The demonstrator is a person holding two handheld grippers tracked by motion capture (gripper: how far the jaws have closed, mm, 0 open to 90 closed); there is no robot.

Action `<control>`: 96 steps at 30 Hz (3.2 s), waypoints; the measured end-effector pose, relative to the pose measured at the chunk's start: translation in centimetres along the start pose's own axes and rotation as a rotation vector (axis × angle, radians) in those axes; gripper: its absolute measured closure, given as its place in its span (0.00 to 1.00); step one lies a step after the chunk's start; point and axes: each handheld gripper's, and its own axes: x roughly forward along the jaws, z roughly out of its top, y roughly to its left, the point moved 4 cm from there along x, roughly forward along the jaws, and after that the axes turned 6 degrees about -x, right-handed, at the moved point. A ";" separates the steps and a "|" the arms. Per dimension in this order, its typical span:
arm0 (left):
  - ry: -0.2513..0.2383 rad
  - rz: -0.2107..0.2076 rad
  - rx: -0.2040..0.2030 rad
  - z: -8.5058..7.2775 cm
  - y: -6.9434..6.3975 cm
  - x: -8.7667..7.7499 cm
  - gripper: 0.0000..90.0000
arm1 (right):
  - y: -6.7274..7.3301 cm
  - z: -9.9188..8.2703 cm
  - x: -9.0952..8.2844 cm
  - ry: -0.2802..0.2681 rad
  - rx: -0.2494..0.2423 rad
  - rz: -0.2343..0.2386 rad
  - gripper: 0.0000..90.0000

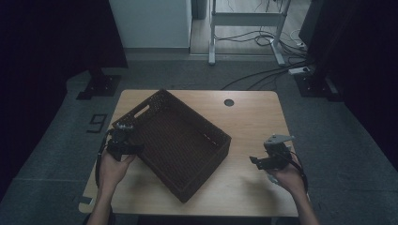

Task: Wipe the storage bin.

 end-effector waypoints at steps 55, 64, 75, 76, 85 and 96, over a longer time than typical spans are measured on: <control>-0.007 -0.043 0.081 1.1 -1.7 -0.4 0.37 | 9.4 2.2 1.9 -0.039 -0.206 0.305 0.75; 0.009 -0.038 0.105 0.2 -1.1 -0.8 0.40 | 11.7 2.6 2.0 -0.047 -0.230 0.347 0.80; 0.017 -0.070 0.091 -0.7 -0.3 -1.1 0.42 | 15.0 4.1 3.0 -0.048 -0.275 0.395 0.80; 0.015 -0.070 0.086 -0.8 0.0 -1.2 0.43 | 15.2 4.2 3.1 -0.049 -0.278 0.399 0.80; 0.021 -0.050 0.047 -1.5 1.8 -1.2 0.58 | 17.4 5.7 4.3 -0.047 -0.311 0.414 0.79; 0.045 -0.040 0.083 -1.7 2.1 -0.8 0.84 | 17.8 5.8 4.0 -0.052 -0.332 0.416 0.74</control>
